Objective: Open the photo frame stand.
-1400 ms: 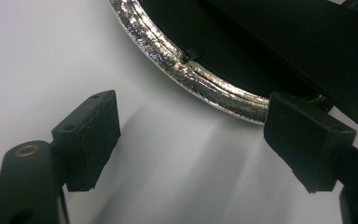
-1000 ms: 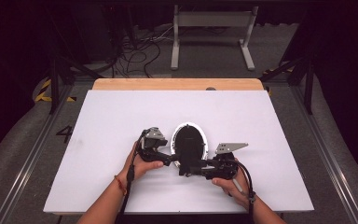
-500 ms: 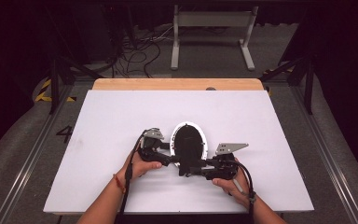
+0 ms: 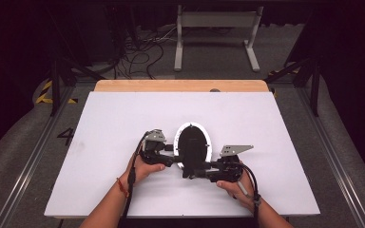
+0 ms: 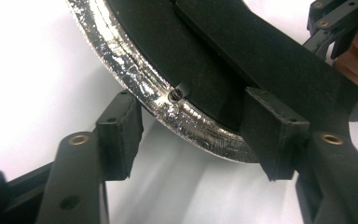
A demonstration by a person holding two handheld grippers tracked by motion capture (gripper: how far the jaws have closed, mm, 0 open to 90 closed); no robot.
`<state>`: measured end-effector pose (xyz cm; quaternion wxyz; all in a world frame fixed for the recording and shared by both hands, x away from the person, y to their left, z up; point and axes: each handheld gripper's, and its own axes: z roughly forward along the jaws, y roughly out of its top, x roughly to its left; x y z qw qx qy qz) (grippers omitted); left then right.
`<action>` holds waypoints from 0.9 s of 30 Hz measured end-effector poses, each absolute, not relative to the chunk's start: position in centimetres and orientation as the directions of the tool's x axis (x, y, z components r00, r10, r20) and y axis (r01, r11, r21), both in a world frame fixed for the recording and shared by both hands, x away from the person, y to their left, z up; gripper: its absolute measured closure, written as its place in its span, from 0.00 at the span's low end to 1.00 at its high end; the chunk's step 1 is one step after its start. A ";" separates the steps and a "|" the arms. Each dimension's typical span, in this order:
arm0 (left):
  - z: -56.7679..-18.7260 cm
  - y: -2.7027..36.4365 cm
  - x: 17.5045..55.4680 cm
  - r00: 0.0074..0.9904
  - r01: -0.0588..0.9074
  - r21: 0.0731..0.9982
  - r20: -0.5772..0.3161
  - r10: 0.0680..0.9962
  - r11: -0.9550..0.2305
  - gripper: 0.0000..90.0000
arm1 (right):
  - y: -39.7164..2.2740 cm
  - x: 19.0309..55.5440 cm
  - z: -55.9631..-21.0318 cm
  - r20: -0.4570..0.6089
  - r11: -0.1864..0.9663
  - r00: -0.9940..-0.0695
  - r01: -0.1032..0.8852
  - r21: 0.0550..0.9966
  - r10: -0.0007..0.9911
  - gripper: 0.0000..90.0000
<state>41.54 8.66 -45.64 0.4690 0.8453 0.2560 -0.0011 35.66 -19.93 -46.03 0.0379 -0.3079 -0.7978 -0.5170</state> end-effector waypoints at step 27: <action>-44.1 9.6 38.4 0.862 0.274 0.886 -0.054 0.504 -0.373 0.70 | -18.9 35.9 -45.4 0.345 0.278 -0.804 0.515 0.811 0.484 0.86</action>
